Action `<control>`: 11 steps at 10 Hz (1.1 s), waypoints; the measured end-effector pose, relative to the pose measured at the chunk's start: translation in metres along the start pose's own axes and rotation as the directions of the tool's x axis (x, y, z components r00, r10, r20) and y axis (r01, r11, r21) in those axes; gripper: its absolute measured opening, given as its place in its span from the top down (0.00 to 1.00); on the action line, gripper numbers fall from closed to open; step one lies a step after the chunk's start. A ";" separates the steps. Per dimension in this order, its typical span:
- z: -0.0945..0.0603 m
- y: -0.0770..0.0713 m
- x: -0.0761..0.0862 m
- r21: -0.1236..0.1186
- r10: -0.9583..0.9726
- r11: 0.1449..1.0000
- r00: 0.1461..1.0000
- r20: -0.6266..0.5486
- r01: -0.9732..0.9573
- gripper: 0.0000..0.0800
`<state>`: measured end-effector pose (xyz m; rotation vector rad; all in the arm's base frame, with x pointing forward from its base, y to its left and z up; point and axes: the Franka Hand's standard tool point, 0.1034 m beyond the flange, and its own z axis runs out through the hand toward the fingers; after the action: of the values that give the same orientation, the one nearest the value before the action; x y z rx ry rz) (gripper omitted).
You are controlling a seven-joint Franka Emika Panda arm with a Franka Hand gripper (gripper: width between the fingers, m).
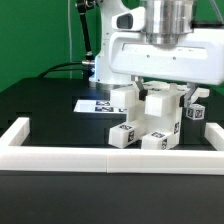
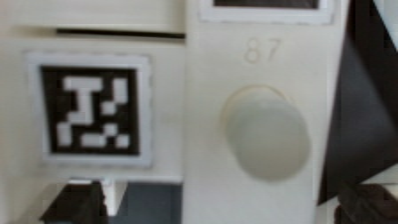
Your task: Assemble chair
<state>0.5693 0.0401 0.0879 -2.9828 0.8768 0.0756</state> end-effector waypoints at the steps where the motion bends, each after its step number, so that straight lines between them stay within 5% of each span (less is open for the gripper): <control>1: -0.009 0.000 -0.001 0.005 0.003 1.000 1.000 0.004 -0.003 0.19; 5: -0.052 -0.010 -0.031 0.042 0.055 0.998 0.998 0.020 -0.056 0.19; 8: -0.050 -0.016 -0.066 0.038 0.102 0.994 0.994 0.030 -0.103 0.19; 11: -0.049 -0.015 -0.063 0.038 0.101 0.994 0.995 0.029 -0.102 0.19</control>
Offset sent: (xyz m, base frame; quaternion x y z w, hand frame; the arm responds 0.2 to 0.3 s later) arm -0.0336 0.0123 0.0455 -0.0127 -0.0170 0.0436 0.9988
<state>0.5260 0.0844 0.1410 -2.8929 1.0137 0.0995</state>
